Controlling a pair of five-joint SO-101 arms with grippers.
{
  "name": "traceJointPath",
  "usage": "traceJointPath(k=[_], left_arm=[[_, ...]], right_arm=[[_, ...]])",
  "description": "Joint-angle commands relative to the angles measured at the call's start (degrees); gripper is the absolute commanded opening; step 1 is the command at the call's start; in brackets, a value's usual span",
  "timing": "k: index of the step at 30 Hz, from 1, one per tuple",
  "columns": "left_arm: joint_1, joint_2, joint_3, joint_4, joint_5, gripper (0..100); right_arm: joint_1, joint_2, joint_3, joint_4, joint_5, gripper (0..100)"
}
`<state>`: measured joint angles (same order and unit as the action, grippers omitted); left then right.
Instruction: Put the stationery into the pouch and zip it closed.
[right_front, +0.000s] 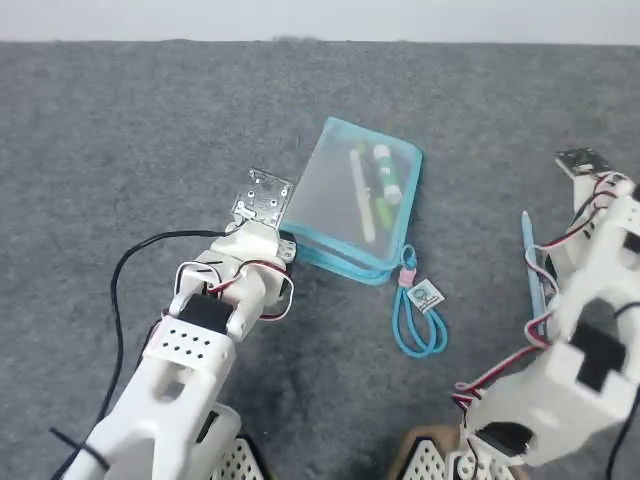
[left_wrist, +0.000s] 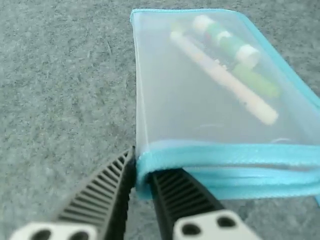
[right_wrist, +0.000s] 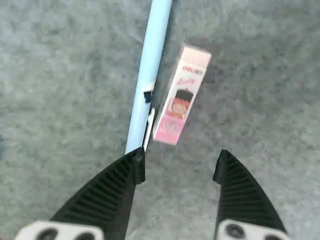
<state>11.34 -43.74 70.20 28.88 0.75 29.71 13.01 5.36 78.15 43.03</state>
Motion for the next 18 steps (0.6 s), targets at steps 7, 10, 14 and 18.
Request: traceJointPath(k=[7, 10, 14, 18], left_arm=[[0.4, -0.4, -0.9, -0.3, 1.1, 1], [0.4, -0.4, -0.4, -1.8, 1.1, 1], [0.4, -0.4, 0.3, -3.2, 1.1, 1], [0.4, -0.4, 0.5, -3.3, 1.1, 1]], right_arm=[[0.0, 12.4, -8.6, -3.1, 0.7, 22.0], [-0.3, 14.7, -8.6, -3.1, 0.7, 21.0], [0.0, 15.7, -8.6, -3.0, 0.7, 8.0], [1.2, 13.8, -9.8, -0.8, -3.4, 1.3]])
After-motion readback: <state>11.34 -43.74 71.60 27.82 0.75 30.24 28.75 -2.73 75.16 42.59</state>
